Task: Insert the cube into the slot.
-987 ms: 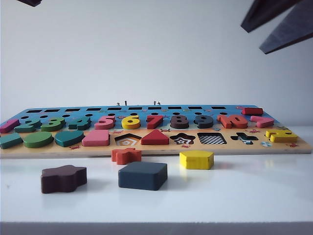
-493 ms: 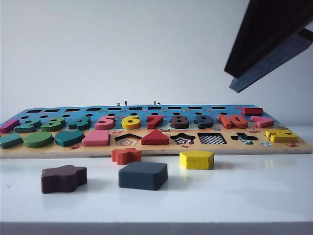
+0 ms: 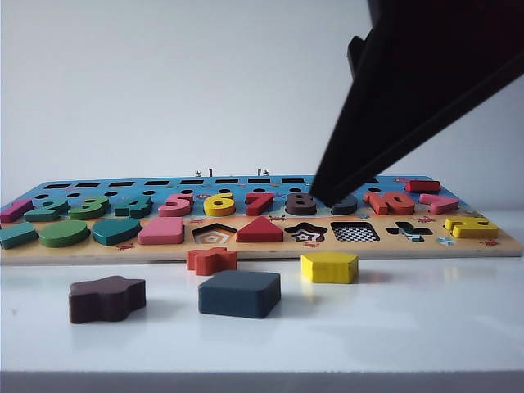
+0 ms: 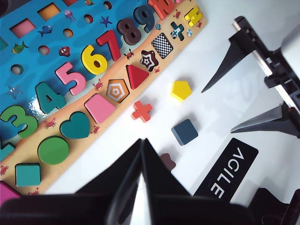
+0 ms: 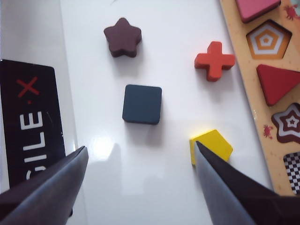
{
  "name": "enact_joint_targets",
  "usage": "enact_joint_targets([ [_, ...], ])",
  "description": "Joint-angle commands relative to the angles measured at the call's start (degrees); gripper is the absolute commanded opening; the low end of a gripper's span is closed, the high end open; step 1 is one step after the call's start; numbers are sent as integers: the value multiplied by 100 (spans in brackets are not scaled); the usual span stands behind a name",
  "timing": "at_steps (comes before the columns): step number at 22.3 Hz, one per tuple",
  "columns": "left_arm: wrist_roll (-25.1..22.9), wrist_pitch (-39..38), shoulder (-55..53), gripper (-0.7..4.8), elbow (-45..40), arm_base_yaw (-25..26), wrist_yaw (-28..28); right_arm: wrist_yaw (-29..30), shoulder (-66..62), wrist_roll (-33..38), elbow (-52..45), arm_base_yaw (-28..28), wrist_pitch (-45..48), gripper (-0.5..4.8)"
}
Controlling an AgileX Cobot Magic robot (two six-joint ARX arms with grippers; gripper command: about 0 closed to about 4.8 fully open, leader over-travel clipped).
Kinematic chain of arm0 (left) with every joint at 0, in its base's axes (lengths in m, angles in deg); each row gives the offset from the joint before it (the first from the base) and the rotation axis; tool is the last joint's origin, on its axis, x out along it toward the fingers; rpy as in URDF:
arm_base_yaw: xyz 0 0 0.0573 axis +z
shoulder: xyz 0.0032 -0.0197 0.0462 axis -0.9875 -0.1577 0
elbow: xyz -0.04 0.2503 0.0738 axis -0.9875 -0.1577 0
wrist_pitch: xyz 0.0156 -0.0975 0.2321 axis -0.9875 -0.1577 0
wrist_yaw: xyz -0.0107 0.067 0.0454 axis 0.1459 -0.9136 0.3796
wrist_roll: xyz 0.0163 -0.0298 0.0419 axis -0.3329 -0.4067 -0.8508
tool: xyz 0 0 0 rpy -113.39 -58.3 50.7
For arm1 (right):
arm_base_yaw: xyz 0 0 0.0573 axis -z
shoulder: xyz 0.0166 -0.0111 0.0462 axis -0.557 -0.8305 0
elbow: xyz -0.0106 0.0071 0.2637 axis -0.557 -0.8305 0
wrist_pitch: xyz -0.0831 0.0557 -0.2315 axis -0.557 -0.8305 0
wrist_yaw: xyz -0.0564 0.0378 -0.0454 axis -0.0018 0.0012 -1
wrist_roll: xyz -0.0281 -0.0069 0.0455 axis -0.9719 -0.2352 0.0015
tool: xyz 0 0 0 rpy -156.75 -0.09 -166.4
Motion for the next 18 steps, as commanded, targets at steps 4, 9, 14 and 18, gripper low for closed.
enact_joint_targets([
  [4, -24, 35, -4, 17, 31, 9, 50, 0, -354, 726, 24, -66, 710, 395],
  [9, -22, 37, -2, 17, 33, 39, 50, -2, -494, 1150, 24, -170, 909, 365],
  [14, -24, 37, -2, 17, 37, 46, 48, -4, -719, 1217, 24, -472, 1062, 363],
  [18, -24, 37, -2, 17, 37, 79, 48, -175, -918, 1325, 22, -474, 1080, 363],
])
